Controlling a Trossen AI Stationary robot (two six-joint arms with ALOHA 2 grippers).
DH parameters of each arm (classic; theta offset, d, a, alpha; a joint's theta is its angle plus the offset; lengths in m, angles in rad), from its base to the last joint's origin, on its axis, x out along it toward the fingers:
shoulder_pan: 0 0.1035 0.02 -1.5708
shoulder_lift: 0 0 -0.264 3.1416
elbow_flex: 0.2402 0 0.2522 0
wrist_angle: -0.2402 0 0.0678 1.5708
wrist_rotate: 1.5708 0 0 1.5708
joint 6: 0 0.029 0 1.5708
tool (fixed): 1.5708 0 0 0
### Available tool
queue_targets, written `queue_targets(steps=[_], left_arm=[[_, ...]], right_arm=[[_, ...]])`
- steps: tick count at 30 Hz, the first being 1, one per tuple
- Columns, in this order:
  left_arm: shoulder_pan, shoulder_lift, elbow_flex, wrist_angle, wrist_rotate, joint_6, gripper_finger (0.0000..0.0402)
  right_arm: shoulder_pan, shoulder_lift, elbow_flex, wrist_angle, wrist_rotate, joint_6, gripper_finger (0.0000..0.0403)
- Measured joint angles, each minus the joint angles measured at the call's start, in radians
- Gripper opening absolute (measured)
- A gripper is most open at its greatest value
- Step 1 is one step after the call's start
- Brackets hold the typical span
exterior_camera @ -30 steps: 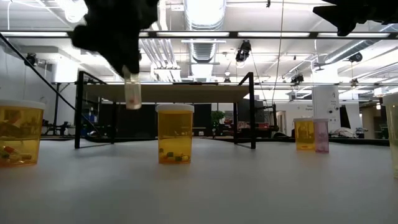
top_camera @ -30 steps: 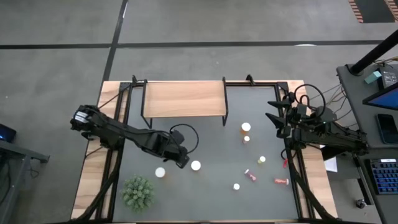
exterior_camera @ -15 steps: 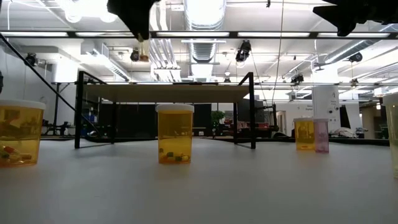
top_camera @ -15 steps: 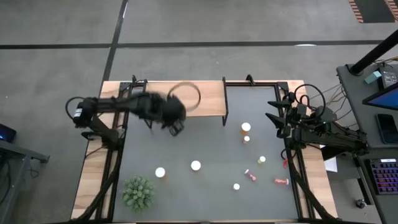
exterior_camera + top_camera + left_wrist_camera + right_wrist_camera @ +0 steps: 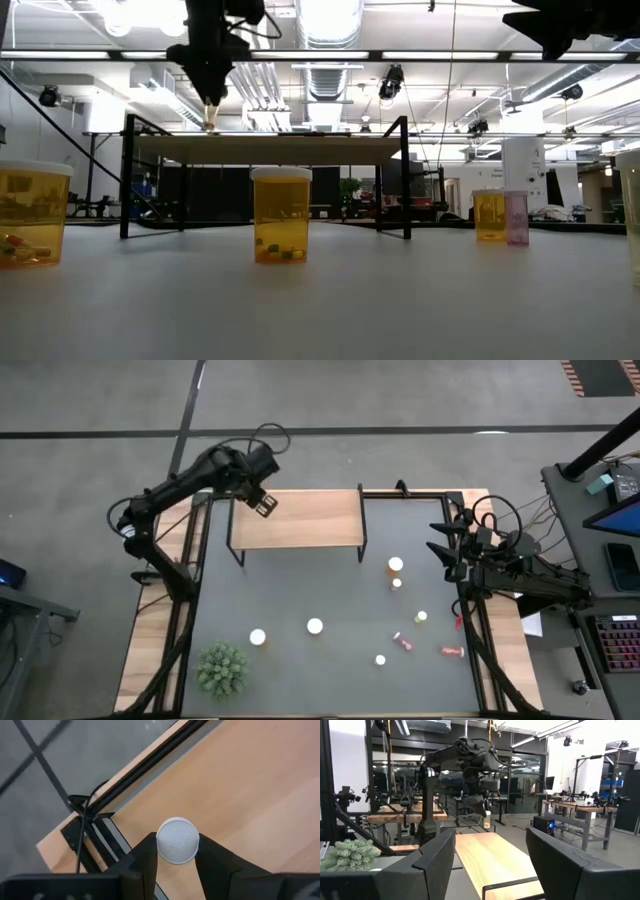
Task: Pick and place medicine bottles onto shelf by color
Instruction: Put the top yellow pill bottle on the shelf
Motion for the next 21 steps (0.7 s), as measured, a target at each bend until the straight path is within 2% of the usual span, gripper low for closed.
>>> queue_targets(steps=[10,21], left_arm=[[0.052,-0.002,-0.058,0.06,0.037,0.044,0.0096],[0.053,-0.005,-0.077,0.098,0.074,-0.015,0.0096]], right_arm=[[0.0,0.0,0.0,0.001,0.009,-0.033,0.0235],[0.0,0.0,0.0,0.001,0.009,-0.036,0.0235]])
